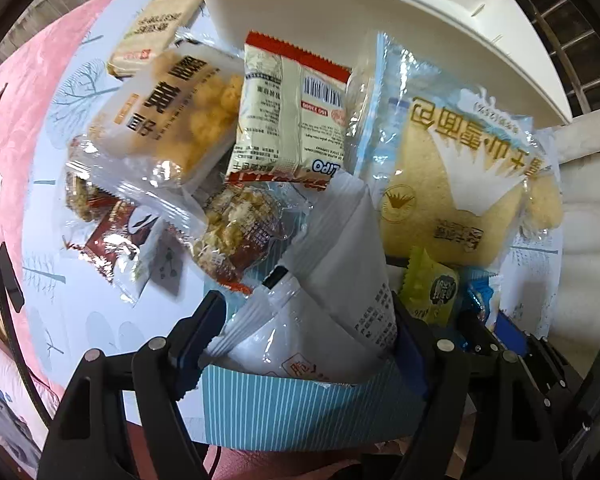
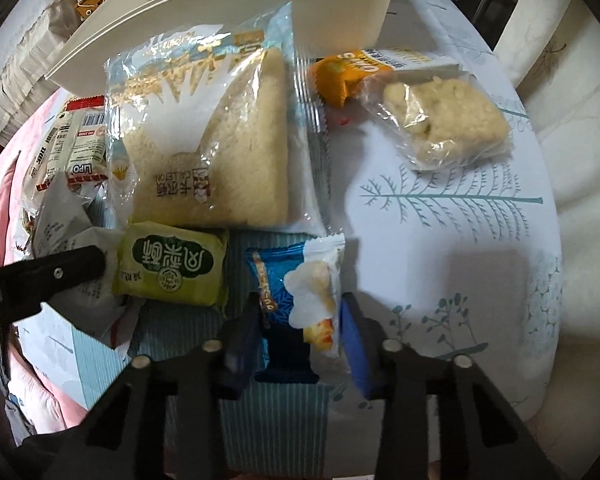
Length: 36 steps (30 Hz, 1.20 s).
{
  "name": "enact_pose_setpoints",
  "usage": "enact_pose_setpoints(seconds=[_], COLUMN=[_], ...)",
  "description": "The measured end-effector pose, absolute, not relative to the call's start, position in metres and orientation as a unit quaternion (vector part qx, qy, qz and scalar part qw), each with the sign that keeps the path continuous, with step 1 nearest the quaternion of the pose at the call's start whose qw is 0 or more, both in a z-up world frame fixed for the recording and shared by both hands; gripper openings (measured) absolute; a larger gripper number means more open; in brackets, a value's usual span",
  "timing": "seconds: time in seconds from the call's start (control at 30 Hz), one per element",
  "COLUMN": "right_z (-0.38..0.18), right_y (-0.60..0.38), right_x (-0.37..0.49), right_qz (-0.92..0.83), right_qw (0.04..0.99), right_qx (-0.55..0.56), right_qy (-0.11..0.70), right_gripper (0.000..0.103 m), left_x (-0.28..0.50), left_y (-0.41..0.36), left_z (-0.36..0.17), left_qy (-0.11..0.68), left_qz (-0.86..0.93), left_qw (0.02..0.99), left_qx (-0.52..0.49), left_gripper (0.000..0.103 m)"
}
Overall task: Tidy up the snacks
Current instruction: 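Carry both snacks over the white basket and open both tools to drop them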
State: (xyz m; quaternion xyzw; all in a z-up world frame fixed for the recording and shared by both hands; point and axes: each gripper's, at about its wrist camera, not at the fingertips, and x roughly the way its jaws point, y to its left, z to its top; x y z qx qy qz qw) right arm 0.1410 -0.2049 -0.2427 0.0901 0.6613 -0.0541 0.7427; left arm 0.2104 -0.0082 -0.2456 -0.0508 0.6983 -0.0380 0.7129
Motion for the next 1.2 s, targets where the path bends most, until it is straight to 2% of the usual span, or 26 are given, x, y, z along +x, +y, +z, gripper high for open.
enact_pose_setpoints(seconds=[0.13,0.3,0.77,1.2], right_z=[-0.244,-0.235,-0.161,-0.096], right_y=[-0.208,-0.225,-0.245,-0.239], right_x=[0.136,0.12,0.098,0.163], right_qz=[-0.049,-0.057,-0.056,-0.044], right_qw=[0.735,0.737,0.781,0.831], right_qx=[0.118,0.13,0.145,0.155], right_qy=[0.666,0.661,0.605,0.533], right_gripper=[0.031,0.031,0.031,0.031], left_x=[0.203,0.186,0.172,0.221], left_y=[-0.003,0.005,0.022,0.022], left_z=[-0.235,-0.218,-0.13,-0.046], left_qy=[0.686,0.67,0.609,0.578], left_qz=[-0.032,-0.03,-0.03,-0.071], left_qw=[0.725,0.74,0.789,0.81], left_qx=[-0.051,-0.052,-0.077,-0.071], left_gripper=[0.077,0.077,0.077,0.078])
